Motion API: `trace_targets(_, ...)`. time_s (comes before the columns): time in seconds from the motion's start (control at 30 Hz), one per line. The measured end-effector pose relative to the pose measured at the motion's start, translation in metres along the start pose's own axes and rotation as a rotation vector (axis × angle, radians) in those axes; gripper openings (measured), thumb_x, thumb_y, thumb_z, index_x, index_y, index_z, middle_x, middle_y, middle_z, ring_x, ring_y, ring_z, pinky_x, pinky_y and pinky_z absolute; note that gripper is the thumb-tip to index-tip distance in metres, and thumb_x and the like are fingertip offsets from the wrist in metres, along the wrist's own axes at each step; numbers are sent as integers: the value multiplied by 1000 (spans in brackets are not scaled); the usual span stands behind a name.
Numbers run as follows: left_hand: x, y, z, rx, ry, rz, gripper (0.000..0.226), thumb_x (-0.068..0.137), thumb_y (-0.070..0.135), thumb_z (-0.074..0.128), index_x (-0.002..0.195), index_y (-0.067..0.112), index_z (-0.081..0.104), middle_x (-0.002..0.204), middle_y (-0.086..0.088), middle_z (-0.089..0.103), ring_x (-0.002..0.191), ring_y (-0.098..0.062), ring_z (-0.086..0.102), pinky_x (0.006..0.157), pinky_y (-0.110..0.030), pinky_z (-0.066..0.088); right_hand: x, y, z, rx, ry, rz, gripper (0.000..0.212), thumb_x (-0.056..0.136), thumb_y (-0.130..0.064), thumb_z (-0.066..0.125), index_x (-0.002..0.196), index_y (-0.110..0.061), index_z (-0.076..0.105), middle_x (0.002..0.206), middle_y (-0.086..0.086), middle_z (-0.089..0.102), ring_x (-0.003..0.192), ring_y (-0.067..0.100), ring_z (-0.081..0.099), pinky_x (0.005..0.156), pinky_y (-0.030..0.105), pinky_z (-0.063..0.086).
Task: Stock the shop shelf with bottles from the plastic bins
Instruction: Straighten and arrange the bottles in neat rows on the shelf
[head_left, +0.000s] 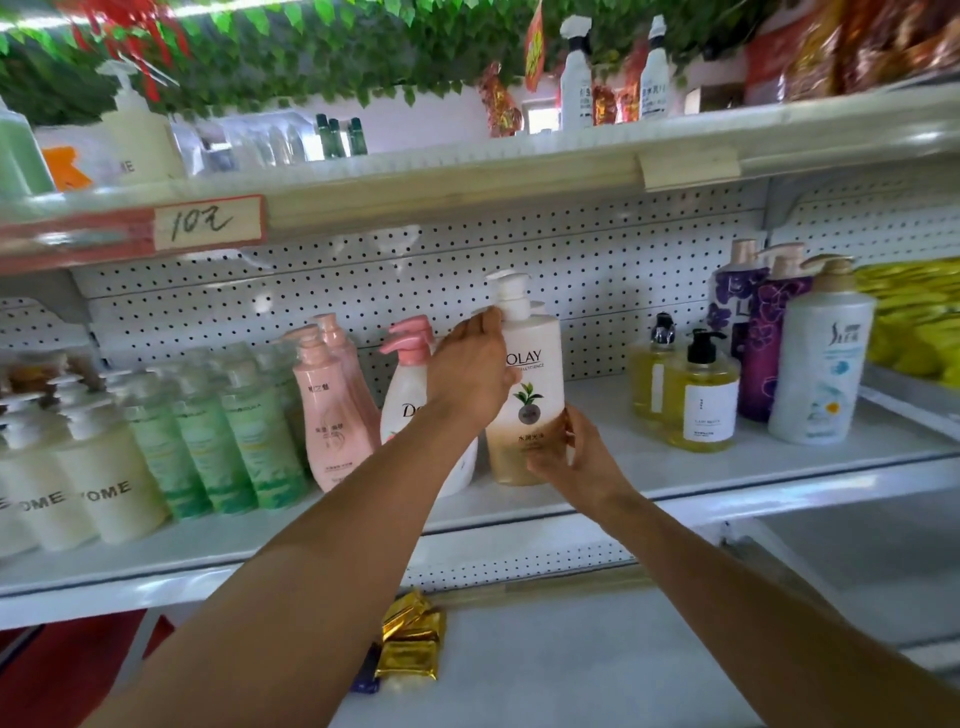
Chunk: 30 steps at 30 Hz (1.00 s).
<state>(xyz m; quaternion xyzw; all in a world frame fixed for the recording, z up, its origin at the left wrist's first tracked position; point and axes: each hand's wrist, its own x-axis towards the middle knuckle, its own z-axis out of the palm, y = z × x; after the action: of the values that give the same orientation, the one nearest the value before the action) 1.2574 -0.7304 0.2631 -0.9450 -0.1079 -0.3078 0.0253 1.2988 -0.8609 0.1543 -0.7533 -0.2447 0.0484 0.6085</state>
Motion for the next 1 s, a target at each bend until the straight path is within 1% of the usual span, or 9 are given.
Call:
trace_targets(0.07, -1, -3, 0, -53, -16, 5, 67, 89, 34, 65, 142, 12, 30, 142, -10, 46, 130, -28, 45, 100, -35, 38, -16, 2, -6, -55, 1, -26, 46, 85, -11, 71, 120, -23, 44, 110, -13, 54, 94, -9, 53, 80, 2, 42)
trace_targets(0.13, -4, -6, -1, -104, -39, 11, 70, 89, 34, 65, 144, 13, 28, 150, -11, 35, 138, -28, 34, 108, -36, 32, -28, 9, -15, -115, 36, -28, 67, 86, -23, 71, 142, -21, 34, 141, 0, 42, 124, 7, 44, 105, 27, 39)
trace_targets(0.2, -15, -5, -1, -161, -6, 31, 72, 89, 33, 64, 147, 12, 26, 157, -10, 19, 145, -26, 19, 114, -36, 25, -37, 11, -25, -118, 67, -24, 72, 89, -25, 68, 148, -22, 27, 151, -1, 32, 133, 14, 37, 110, 38, 37)
trace_targets(0.33, -53, 13, 5, -318, 216, 148, 60, 84, 23, 67, 138, 11, 43, 147, -4, 36, 135, -22, 33, 105, -36, 37, -44, 19, -54, -150, 191, -45, 58, 92, -20, 63, 144, -21, 37, 146, 0, 39, 127, 15, 44, 103, 32, 40)
trace_targets(0.5, -85, 60, 30, -460, 21, 234, 55, 89, 24, 61, 140, 19, 39, 143, 5, 38, 126, -15, 42, 98, -30, 39, -43, 29, -88, -144, 303, -56, 54, 90, -12, 63, 139, -21, 44, 136, 0, 47, 119, 15, 48, 92, 29, 43)
trace_targets(0.7, -89, 121, 62, -749, -268, 49, 52, 94, 30, 59, 141, 25, 38, 141, 6, 40, 129, -12, 43, 106, -29, 38, -29, 48, -148, -163, 300, -47, 55, 88, -8, 66, 138, -17, 44, 133, 3, 49, 115, 13, 49, 91, 27, 44)
trace_targets(0.83, -74, 161, 79, -885, -335, -143, 59, 94, 28, 59, 146, 27, 32, 146, 1, 40, 131, -14, 41, 105, -28, 37, -7, 55, -183, -139, 237, -68, 46, 84, -9, 71, 121, -22, 48, 124, -2, 54, 114, 13, 52, 91, 29, 46)
trace_targets(0.93, -54, 181, 98, -955, -315, -253, 64, 93, 28, 61, 149, 27, 28, 148, 1, 38, 137, -17, 38, 110, -33, 36, 13, 62, -196, -107, 134, -51, 65, 74, -21, 80, 128, -22, 45, 123, -5, 55, 115, 11, 54, 99, 37, 47)
trace_targets(1.0, -41, 190, 111, -989, -298, -332, 72, 90, 33, 65, 150, 26, 26, 151, 1, 36, 137, -16, 36, 112, -34, 34, 26, 66, -201, -76, 62, -22, 77, 69, -20, 85, 132, -22, 41, 121, -9, 55, 115, 10, 53, 101, 34, 43)
